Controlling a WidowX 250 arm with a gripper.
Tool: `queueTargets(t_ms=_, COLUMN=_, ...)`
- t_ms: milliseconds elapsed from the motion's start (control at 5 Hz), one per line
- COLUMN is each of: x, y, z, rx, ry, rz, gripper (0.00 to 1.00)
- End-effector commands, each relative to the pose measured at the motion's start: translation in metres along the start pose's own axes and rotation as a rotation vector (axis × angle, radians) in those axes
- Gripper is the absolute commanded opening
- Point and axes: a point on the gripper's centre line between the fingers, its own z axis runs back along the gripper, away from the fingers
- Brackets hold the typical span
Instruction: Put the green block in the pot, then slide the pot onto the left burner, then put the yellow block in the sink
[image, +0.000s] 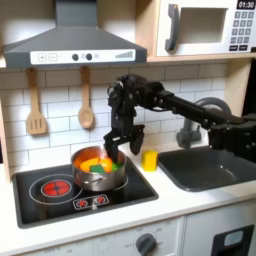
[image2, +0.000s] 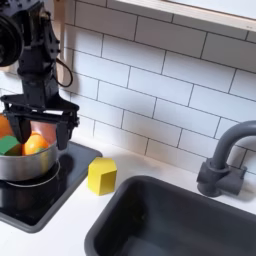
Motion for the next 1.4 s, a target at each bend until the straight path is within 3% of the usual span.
queueTargets(t_ms=0, x=-0.021, y=0.000, z=-0.017, rx=0.008, ry=0.037, rz=-0.014, gripper=1.00)
queueTargets(t_ms=800, x=-0.028, y=0.003, z=-0.031, rx=-0.001, ry=0.055, rz=-0.032, gripper=1.00)
queueTargets(t_ms=1000, x=-0.028, y=0.009, z=-0.031, rx=0.005, ry=0.047, rz=-0.014, gripper=0.00)
queueTargets(t_ms=1200, x=-0.028, y=0.010, z=-0.029, rx=0.003, ry=0.041, rz=-0.020, gripper=0.00)
